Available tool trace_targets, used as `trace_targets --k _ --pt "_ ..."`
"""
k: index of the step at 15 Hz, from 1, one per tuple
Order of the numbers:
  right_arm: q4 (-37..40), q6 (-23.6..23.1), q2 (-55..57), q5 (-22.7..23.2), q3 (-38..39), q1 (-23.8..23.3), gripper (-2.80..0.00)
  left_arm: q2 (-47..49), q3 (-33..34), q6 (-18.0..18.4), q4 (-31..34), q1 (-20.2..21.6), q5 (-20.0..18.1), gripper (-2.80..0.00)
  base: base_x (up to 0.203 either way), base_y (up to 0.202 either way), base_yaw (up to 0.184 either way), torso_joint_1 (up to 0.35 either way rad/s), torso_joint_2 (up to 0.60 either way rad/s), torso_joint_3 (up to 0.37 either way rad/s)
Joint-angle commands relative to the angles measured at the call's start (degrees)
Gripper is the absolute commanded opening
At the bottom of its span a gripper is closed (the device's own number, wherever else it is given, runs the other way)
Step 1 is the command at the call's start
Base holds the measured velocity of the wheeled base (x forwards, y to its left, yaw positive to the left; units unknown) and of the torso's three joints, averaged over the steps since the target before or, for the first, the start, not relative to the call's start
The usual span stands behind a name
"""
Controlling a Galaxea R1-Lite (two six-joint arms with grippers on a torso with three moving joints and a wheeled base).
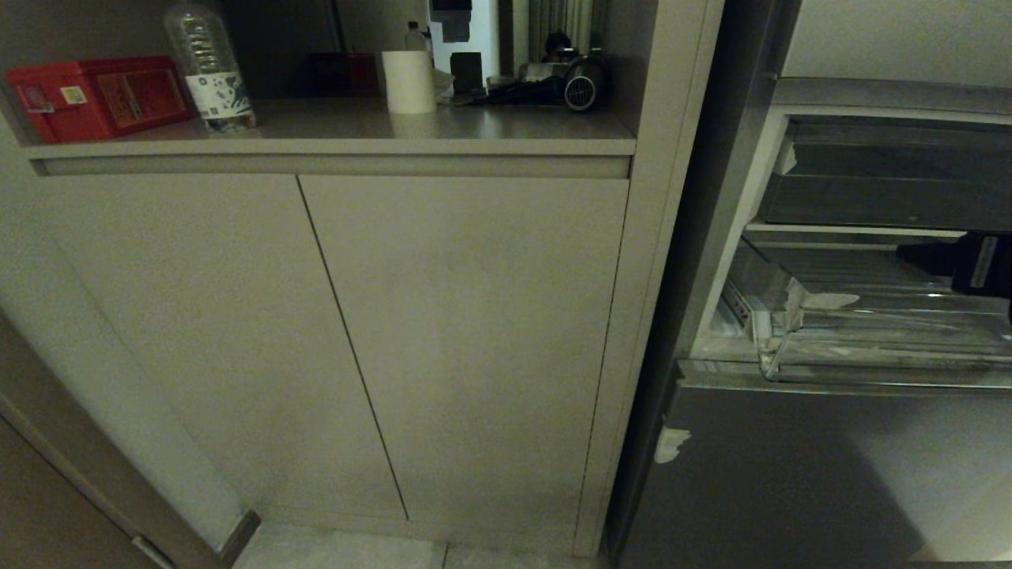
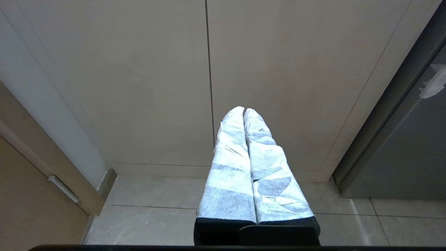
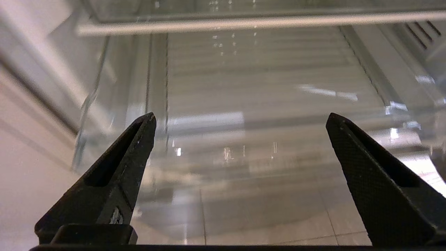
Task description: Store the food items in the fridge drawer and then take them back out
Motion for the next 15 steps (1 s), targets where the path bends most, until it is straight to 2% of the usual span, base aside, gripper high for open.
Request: trace_targets --k 1,6,15 --pt "0.26 0.00 6.51 -0.01 -4.70 -0.93 0.00 0.08 0.02 0.01 0.02 0.00 0.03 -2.80 0.000 0.000 0.000 0.000 0.00 0.000" --pt "9.09 0.01 12.23 0.94 -14.07 -2.51 0.00 0.08 0.02 0.01 0.02 0.00 0.03 -2.80 0.000 0.000 0.000 0.000 0.00 0.000" --pt "12.95 -1.74 19.46 1.92 -20.70 -5.08 0.00 0.08 0.02 0.01 0.02 0.00 0.03 -2.80 0.000 0.000 0.000 0.000 0.00 0.000"
